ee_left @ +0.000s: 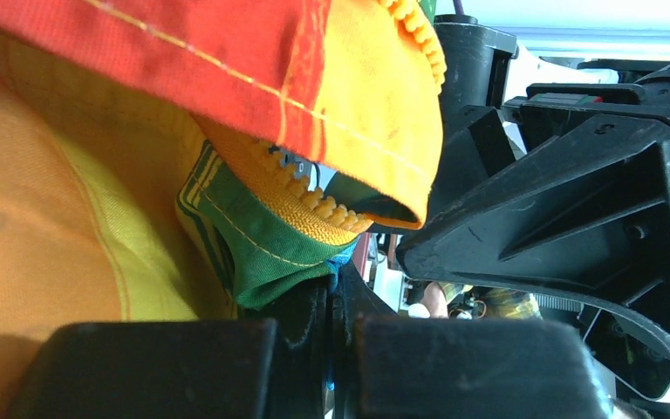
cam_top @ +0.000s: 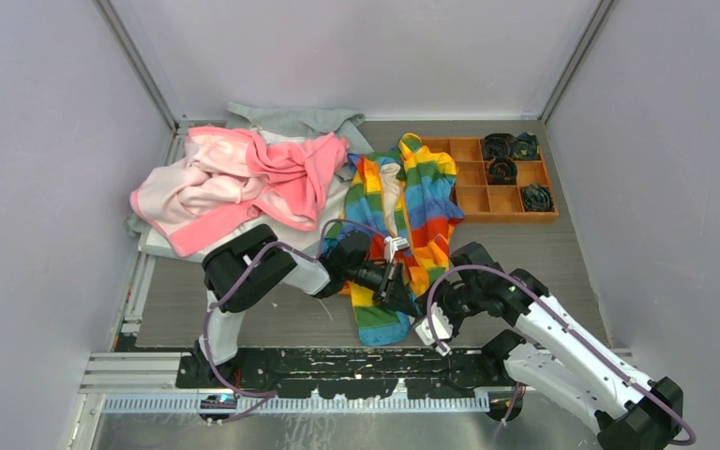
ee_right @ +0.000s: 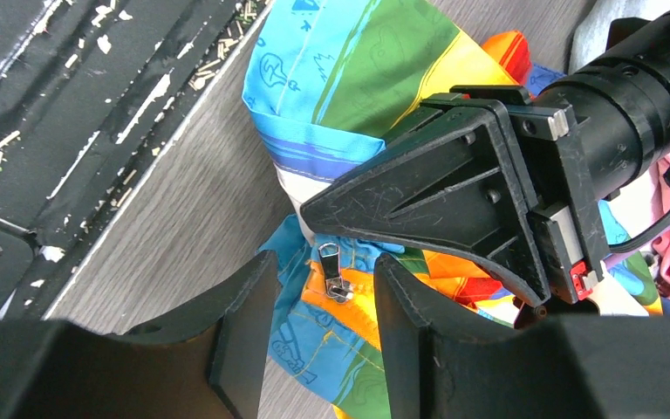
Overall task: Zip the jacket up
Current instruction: Zip the zipper on the jacket.
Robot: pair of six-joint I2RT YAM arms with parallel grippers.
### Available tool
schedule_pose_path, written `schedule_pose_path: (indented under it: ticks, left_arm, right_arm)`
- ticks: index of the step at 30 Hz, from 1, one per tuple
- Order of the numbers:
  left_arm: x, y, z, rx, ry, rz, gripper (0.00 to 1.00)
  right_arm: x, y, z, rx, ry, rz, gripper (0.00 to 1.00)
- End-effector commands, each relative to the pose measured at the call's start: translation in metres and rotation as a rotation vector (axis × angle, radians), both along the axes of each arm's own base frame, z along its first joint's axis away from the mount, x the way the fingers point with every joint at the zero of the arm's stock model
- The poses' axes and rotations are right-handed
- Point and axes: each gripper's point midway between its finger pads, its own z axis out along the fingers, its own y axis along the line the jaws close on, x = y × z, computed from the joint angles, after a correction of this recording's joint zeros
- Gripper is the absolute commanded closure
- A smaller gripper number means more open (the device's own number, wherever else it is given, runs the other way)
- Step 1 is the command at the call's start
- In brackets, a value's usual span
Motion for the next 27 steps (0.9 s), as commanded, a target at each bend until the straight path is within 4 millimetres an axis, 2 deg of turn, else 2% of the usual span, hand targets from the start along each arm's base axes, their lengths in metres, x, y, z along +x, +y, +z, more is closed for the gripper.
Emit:
schedule_pose_path:
  ticks: [1,17,27]
  left_arm:
    - [-0.0086,-0.0020,0.0095,-0.055,-0.021,-0.040,1.00]
    - [-0.0109,-0.0026,0.0078,-0.055,-0.016,-0.046,1.00]
    - [-0.0124,-0.0017,0.0070,-0.055,-0.013,-0.050,1.00]
  right_arm:
    - [0.0101,0.0072,0.0046,0.032,-0.047,-0.019,0.51]
    - [0.0066,0.0094,0.0004,-0.004,-0.014,-0.026,0.65]
    - [0.0106,0.0115,-0.0021,-0.032,-0.008,-0.046,0.69]
